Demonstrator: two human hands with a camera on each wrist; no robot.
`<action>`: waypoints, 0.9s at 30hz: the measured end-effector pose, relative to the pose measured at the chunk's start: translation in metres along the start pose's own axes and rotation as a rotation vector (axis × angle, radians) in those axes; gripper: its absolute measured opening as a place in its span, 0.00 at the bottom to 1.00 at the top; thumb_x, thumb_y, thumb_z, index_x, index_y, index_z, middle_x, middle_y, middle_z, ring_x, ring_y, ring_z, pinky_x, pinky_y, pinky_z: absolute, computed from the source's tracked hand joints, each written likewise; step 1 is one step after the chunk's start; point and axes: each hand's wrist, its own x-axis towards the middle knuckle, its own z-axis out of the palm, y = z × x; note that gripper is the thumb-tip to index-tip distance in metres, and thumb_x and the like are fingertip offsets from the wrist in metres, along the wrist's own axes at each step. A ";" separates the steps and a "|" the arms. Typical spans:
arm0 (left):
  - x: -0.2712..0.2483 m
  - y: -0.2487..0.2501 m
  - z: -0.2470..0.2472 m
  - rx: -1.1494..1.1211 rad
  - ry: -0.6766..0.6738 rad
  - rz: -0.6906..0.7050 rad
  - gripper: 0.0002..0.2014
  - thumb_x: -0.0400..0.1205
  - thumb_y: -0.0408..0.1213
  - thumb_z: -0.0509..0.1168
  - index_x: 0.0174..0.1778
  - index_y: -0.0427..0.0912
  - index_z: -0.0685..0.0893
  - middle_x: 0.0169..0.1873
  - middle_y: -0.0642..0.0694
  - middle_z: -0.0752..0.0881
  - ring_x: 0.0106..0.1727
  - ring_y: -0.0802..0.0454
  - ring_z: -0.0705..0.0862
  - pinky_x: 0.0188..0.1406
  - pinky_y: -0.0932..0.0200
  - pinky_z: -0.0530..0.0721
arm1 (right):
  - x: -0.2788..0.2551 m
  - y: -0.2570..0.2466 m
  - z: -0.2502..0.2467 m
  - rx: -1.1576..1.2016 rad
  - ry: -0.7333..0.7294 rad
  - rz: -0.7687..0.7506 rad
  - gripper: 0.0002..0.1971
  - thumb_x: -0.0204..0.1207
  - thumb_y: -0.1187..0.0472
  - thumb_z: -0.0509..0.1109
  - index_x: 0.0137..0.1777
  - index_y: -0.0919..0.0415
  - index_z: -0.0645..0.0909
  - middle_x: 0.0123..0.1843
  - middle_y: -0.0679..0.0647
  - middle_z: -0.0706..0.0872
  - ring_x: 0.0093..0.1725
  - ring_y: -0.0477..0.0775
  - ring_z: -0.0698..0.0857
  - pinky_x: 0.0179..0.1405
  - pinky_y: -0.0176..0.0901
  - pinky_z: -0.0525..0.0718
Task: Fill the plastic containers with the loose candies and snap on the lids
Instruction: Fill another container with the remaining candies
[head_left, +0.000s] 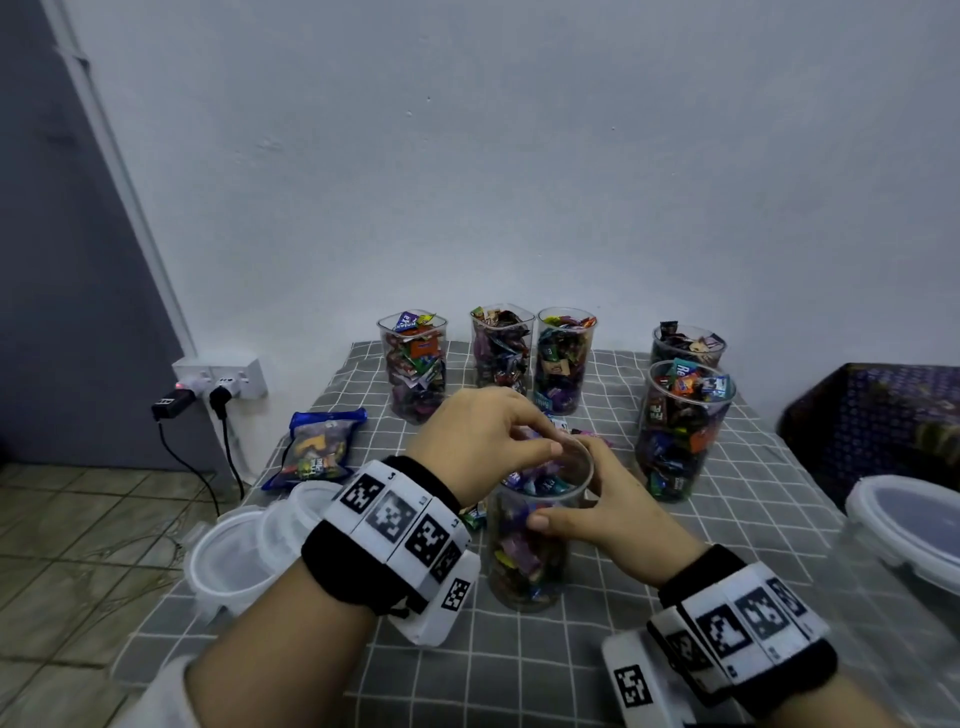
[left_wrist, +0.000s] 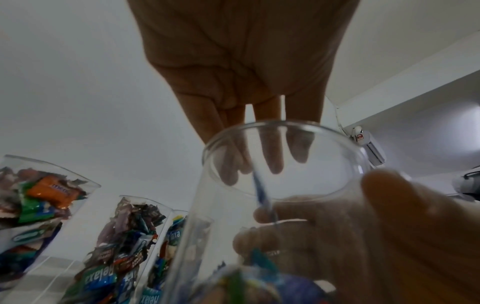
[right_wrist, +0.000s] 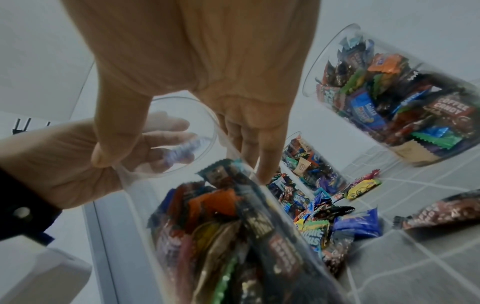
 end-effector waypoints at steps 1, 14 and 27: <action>0.000 -0.001 0.000 -0.019 0.009 -0.002 0.07 0.75 0.46 0.72 0.47 0.53 0.91 0.45 0.53 0.87 0.45 0.58 0.85 0.51 0.50 0.84 | 0.000 0.000 0.000 -0.001 0.002 -0.001 0.36 0.60 0.60 0.82 0.66 0.46 0.70 0.63 0.40 0.81 0.62 0.30 0.78 0.59 0.22 0.75; 0.004 -0.034 -0.004 -0.392 0.387 -0.256 0.10 0.80 0.39 0.68 0.33 0.56 0.84 0.30 0.58 0.85 0.39 0.56 0.83 0.48 0.49 0.86 | 0.005 0.003 -0.042 -0.525 -0.133 0.234 0.35 0.66 0.47 0.76 0.73 0.49 0.69 0.70 0.46 0.75 0.67 0.46 0.75 0.65 0.44 0.76; 0.013 -0.090 0.038 -0.044 -0.065 -0.530 0.10 0.78 0.39 0.68 0.36 0.36 0.86 0.29 0.43 0.84 0.33 0.48 0.79 0.37 0.55 0.79 | 0.041 0.032 -0.037 -1.131 -0.370 0.599 0.16 0.78 0.50 0.66 0.59 0.60 0.81 0.61 0.59 0.83 0.57 0.56 0.81 0.50 0.41 0.79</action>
